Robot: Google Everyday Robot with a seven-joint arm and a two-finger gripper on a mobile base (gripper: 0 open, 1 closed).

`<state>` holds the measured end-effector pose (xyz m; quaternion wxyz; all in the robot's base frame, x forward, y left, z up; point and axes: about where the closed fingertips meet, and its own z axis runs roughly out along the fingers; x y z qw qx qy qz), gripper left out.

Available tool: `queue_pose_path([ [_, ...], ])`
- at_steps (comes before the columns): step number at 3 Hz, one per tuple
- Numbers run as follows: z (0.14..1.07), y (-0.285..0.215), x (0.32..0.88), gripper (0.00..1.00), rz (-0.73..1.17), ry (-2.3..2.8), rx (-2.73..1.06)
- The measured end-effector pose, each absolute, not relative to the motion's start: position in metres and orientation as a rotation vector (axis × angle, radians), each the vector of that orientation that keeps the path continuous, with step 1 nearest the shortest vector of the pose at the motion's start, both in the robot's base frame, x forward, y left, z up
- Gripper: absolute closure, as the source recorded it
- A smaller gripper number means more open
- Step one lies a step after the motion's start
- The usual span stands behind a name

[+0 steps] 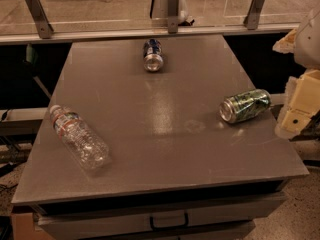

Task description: Place pepsi can upright

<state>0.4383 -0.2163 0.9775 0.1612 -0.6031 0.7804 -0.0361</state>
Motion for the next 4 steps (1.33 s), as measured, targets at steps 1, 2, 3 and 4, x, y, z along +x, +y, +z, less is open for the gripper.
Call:
queue_pose_path([
  [1,0.978,-0.216,0.438,0.00,-0.103,2.228,-1.722],
  [2,0.979,-0.191,0.469,0.00,-0.070,2.181,-1.720],
  [3,0.977,-0.154,0.532,0.00,-0.050,2.149,-1.681],
  [4,0.970,-0.115,0.603,0.00,-0.022,2.152,-1.586],
])
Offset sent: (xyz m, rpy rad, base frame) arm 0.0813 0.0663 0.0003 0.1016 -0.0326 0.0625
